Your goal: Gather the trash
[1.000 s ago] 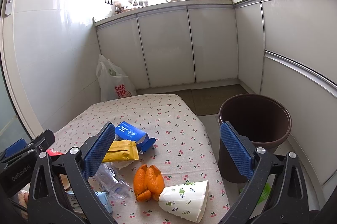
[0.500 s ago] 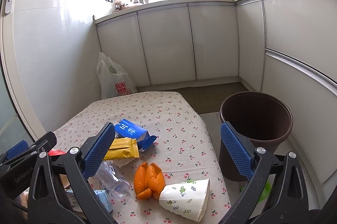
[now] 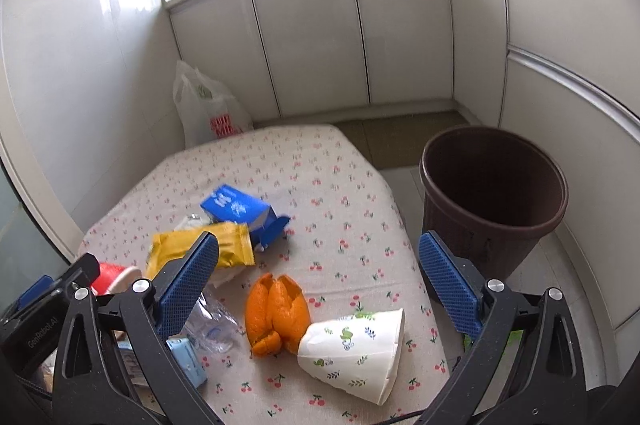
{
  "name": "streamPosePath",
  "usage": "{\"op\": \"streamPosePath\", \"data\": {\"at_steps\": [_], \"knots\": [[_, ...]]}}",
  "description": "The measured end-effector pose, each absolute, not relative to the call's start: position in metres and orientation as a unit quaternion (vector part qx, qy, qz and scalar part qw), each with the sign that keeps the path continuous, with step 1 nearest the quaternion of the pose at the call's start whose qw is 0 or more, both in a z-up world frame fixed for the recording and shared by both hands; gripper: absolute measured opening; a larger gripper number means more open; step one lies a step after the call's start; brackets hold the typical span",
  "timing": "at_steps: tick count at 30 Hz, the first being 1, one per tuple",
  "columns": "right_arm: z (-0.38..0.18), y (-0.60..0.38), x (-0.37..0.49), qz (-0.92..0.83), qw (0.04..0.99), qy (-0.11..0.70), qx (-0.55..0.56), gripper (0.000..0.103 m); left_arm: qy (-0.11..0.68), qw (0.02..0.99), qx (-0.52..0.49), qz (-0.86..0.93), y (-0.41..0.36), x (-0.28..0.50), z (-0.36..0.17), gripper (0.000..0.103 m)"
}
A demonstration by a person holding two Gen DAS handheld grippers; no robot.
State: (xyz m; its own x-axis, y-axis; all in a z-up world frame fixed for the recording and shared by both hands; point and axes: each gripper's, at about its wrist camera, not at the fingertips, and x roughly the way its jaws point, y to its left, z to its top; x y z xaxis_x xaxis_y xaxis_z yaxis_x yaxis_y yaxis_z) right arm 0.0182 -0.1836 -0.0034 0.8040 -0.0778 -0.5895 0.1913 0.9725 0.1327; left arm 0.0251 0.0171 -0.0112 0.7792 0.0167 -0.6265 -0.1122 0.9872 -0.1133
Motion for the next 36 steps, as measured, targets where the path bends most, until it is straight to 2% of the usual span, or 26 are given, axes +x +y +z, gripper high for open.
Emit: {"op": "streamPosePath", "data": {"at_steps": [7, 11, 13, 15, 18, 20, 22, 24, 27, 31, 36], "knots": [[-0.018, -0.195, 0.056, -0.073, 0.912, 0.396, 0.078, 0.096, 0.402, 0.911, -0.081, 0.038, 0.023, 0.067, -0.024, 0.097], [-0.001, -0.206, 0.082, -0.085, 0.914, 0.393, 0.056, 0.096, 0.439, 0.893, -0.093, 0.023, 0.011, 0.108, -0.015, 0.096], [0.009, -0.213, 0.091, -0.098, 0.919, 0.38, 0.042, 0.096, 0.434, 0.894, -0.109, 0.011, 0.006, 0.126, 0.0, 0.096], [0.013, -0.223, 0.096, -0.099, 0.923, 0.369, 0.046, 0.096, 0.395, 0.91, -0.127, -0.015, -0.001, 0.145, 0.027, 0.096], [0.002, -0.242, 0.096, -0.094, 0.926, 0.36, 0.069, 0.096, 0.386, 0.913, -0.1, -0.081, -0.023, 0.177, 0.03, 0.097], [-0.019, -0.253, 0.1, -0.09, 0.913, 0.388, 0.087, 0.096, 0.499, 0.856, -0.041, -0.129, -0.047, 0.214, -0.004, 0.096], [-0.027, -0.257, 0.105, -0.089, 0.907, 0.402, 0.087, 0.096, 0.573, 0.812, -0.065, -0.091, -0.049, 0.232, -0.038, 0.096], [-0.024, -0.261, 0.109, -0.091, 0.91, 0.396, 0.086, 0.096, 0.588, 0.796, -0.117, -0.078, -0.047, 0.241, -0.057, 0.096], [-0.023, -0.27, 0.113, -0.079, 0.908, 0.397, 0.111, 0.096, 0.608, 0.782, -0.124, -0.049, -0.049, 0.245, -0.07, 0.096], [-0.03, -0.28, 0.115, -0.056, 0.893, 0.421, 0.151, 0.096, 0.625, 0.774, -0.021, -0.097, -0.061, 0.23, -0.067, 0.096], [-0.027, -0.307, 0.114, -0.045, 0.881, 0.414, 0.223, 0.096, 0.597, 0.76, 0.205, -0.157, -0.086, 0.196, -0.065, 0.096]]}}
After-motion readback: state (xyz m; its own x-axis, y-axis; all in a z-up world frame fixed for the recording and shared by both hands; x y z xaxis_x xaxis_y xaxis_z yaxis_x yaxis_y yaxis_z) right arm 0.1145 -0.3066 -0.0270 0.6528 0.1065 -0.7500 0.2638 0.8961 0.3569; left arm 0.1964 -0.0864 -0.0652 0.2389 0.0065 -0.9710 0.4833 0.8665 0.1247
